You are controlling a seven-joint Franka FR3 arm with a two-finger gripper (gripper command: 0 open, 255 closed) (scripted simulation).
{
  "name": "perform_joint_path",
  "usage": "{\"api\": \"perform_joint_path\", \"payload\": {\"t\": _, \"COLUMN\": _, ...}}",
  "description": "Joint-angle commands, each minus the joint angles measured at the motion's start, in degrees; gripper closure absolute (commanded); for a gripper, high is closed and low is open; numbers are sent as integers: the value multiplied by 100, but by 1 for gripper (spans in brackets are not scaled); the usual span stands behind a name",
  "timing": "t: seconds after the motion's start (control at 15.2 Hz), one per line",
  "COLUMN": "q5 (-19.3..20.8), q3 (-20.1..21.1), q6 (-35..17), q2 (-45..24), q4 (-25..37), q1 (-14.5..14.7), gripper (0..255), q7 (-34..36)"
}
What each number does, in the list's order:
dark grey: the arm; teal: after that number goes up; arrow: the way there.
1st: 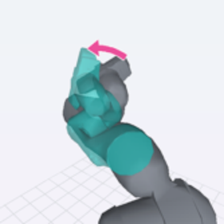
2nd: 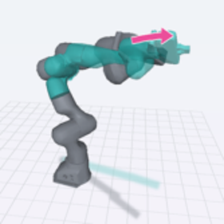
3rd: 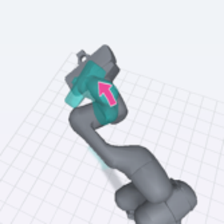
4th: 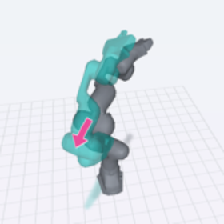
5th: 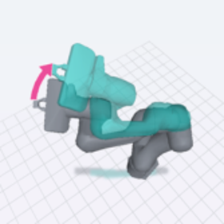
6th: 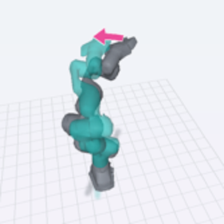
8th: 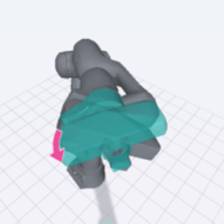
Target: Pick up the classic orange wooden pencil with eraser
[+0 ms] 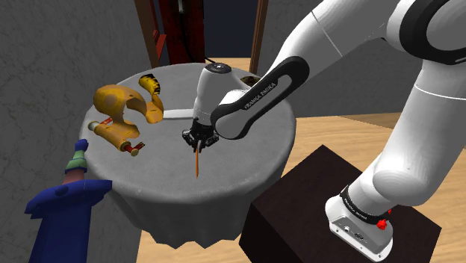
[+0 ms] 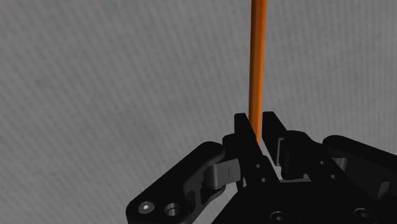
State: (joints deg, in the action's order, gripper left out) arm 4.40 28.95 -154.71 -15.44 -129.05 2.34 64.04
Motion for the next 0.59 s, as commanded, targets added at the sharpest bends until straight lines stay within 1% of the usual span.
{"api": "perform_joint_path", "payload": {"t": 0.0, "q5": 1, "q3": 1, "q6": -8, "q2": -6, "q4": -5, "q1": 3, "gripper": 255, "q7": 2}}
{"api": "perform_joint_path", "payload": {"t": 0.53, "q5": -433, "q3": 222, "q6": 548, "q2": 504, "q4": 94, "q1": -178, "gripper": 255, "q7": -263}}
